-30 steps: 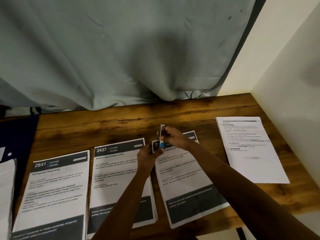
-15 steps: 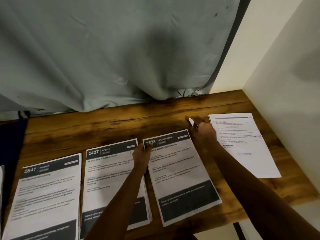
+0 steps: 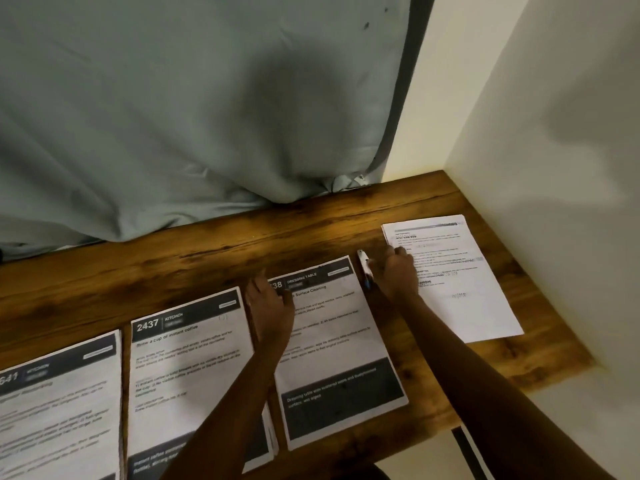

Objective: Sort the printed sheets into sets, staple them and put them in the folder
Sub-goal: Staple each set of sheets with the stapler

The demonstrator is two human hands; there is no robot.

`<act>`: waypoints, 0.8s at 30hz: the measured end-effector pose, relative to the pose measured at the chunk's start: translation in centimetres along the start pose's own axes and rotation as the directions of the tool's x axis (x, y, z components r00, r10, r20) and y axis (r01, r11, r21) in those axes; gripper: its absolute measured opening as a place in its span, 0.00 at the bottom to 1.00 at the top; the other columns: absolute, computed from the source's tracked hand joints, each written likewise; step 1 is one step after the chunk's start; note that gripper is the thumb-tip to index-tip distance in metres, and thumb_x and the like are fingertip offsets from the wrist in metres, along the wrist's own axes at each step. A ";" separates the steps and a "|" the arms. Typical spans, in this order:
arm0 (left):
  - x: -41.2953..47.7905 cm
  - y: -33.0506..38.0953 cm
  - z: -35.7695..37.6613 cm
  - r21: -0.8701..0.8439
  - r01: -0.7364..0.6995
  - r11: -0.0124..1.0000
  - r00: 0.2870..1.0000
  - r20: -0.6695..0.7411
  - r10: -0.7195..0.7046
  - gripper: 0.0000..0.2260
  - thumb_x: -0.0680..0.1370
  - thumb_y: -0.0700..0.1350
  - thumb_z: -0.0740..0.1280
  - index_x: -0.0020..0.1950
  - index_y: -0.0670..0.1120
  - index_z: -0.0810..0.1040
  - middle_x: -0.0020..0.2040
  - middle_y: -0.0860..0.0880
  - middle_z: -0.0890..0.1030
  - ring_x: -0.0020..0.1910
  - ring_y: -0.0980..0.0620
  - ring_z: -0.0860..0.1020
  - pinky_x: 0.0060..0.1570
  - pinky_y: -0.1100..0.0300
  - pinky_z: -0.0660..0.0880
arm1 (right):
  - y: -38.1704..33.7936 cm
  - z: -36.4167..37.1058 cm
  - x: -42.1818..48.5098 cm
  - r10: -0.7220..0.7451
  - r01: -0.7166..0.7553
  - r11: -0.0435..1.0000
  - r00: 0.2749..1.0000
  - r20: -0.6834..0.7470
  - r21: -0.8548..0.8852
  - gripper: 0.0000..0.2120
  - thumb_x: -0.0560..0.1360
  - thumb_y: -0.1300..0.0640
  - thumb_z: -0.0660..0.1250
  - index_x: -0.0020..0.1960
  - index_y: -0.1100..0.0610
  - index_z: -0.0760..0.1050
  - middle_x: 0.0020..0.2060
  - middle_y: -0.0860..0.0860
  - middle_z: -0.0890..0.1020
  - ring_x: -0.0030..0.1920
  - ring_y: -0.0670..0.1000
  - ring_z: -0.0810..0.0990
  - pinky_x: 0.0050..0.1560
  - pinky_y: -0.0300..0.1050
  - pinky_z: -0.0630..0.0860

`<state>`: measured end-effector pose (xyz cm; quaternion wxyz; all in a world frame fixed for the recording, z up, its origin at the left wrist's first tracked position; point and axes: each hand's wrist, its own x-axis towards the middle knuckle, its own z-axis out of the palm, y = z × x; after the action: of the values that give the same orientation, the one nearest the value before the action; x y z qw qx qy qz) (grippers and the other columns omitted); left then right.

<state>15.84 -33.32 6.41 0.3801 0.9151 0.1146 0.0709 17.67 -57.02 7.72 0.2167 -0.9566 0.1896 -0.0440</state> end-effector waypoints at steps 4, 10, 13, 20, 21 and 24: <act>-1.7 3.1 1.8 -0.123 -0.088 0.988 0.985 0.136 0.104 0.27 0.76 0.40 0.69 0.73 0.42 0.63 0.70 0.41 0.68 0.69 0.43 0.68 0.63 0.56 0.67 | 4.9 -3.2 0.6 0.162 -0.171 0.984 0.976 -0.146 -0.050 0.24 0.78 0.48 0.63 0.68 0.61 0.69 0.62 0.62 0.73 0.62 0.61 0.71 0.59 0.53 0.71; -3.7 7.1 5.1 -0.231 -0.072 0.970 0.869 0.462 0.175 0.22 0.78 0.42 0.67 0.71 0.45 0.66 0.67 0.45 0.72 0.65 0.48 0.73 0.57 0.62 0.71 | 13.0 -6.6 -0.2 0.449 -0.448 0.889 0.893 -0.017 -0.094 0.33 0.76 0.47 0.65 0.73 0.62 0.58 0.70 0.63 0.65 0.69 0.64 0.64 0.68 0.59 0.65; -4.9 9.1 6.3 -0.213 0.003 0.977 0.758 0.638 0.137 0.22 0.78 0.43 0.67 0.71 0.46 0.66 0.69 0.46 0.72 0.66 0.47 0.72 0.55 0.62 0.71 | 15.5 -7.3 -0.5 0.477 -0.466 0.876 0.876 0.076 -0.121 0.40 0.74 0.43 0.67 0.75 0.63 0.54 0.72 0.64 0.61 0.71 0.66 0.61 0.69 0.60 0.62; -7.2 12.2 8.0 -0.178 0.259 0.949 0.510 0.860 0.022 0.24 0.79 0.43 0.66 0.73 0.46 0.63 0.70 0.48 0.69 0.70 0.47 0.67 0.63 0.56 0.68 | 16.3 -7.3 -0.7 0.519 -0.503 0.854 0.843 0.142 -0.136 0.47 0.71 0.41 0.71 0.76 0.63 0.51 0.73 0.63 0.57 0.73 0.64 0.58 0.70 0.59 0.61; -7.4 12.4 8.3 -0.187 0.277 0.943 0.499 0.866 0.025 0.22 0.79 0.42 0.66 0.71 0.46 0.65 0.69 0.48 0.71 0.70 0.48 0.69 0.61 0.57 0.69 | 16.4 -7.2 -0.8 0.533 -0.520 0.846 0.833 0.146 -0.121 0.47 0.69 0.42 0.72 0.76 0.63 0.52 0.73 0.62 0.58 0.73 0.64 0.58 0.70 0.59 0.61; -7.6 12.7 9.0 -0.194 0.316 0.929 0.480 0.877 0.020 0.20 0.78 0.43 0.68 0.69 0.46 0.67 0.65 0.47 0.74 0.66 0.47 0.72 0.59 0.56 0.73 | 16.7 -6.8 -1.0 0.577 -0.570 0.817 0.800 0.164 -0.091 0.50 0.67 0.42 0.75 0.75 0.63 0.53 0.72 0.62 0.62 0.72 0.64 0.60 0.69 0.57 0.62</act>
<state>12.41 -50.15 8.88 0.5376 0.7340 -0.0260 -0.4142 9.91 -73.27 6.70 0.2186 -0.8582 0.4497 0.1159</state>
